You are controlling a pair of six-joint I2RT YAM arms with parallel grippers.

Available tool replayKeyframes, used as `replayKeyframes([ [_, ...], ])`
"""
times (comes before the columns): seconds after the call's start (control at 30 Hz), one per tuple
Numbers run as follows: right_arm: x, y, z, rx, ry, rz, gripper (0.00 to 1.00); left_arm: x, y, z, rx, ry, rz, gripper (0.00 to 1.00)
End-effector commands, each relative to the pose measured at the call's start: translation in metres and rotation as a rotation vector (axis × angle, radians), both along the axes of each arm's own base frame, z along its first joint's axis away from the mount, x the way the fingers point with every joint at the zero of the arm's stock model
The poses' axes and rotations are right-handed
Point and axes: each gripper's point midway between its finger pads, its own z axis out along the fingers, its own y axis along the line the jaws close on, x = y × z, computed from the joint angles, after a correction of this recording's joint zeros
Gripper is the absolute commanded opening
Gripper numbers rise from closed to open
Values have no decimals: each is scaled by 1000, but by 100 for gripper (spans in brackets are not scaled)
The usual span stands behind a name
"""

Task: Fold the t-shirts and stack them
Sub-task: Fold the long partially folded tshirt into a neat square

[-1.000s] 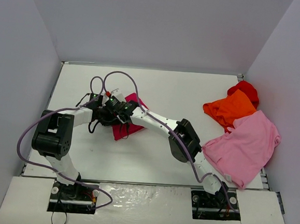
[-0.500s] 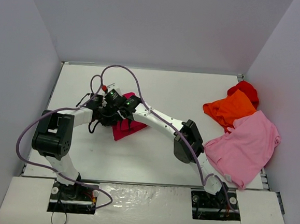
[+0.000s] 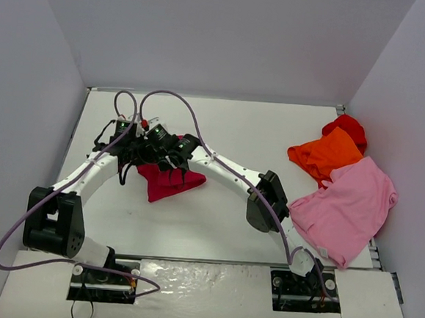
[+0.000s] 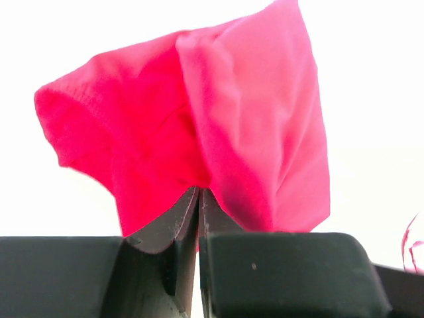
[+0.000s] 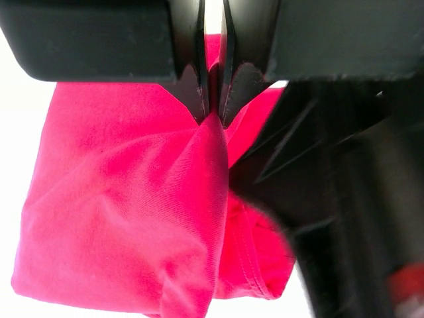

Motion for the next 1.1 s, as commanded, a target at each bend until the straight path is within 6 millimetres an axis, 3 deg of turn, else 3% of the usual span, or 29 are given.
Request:
replayKeyframes([
  [0.0,-6,19,88,173,-106,21,0,4,4,7,23,-10,15,1],
  [0.13,-3,14,89,162,-123,11,0,-8,29,23,126,-24,83,1],
  [0.3,1,7,88,129,-149,2,0,-35,54,7,215,64,157,1],
  [0.37,2,1,88,113,-160,-7,0,-38,56,5,215,65,170,1],
  [0.43,12,-19,85,63,-185,-45,0,-41,56,0,218,91,173,1],
  [0.47,13,-27,76,36,-177,-54,0,-42,55,-7,221,125,174,1],
  [0.57,21,-45,77,23,-177,-83,0,-44,48,-24,184,200,166,0],
  [0.67,25,-53,76,16,-175,-98,0,-46,31,-48,110,265,121,0],
  [0.77,27,-55,74,9,-175,-100,0,-45,28,-62,103,306,111,0],
  [0.97,28,-58,70,-2,-170,-103,0,-55,53,-65,239,350,158,0],
  [1.07,29,-58,71,0,-170,-102,0,-60,66,-56,292,336,208,0],
])
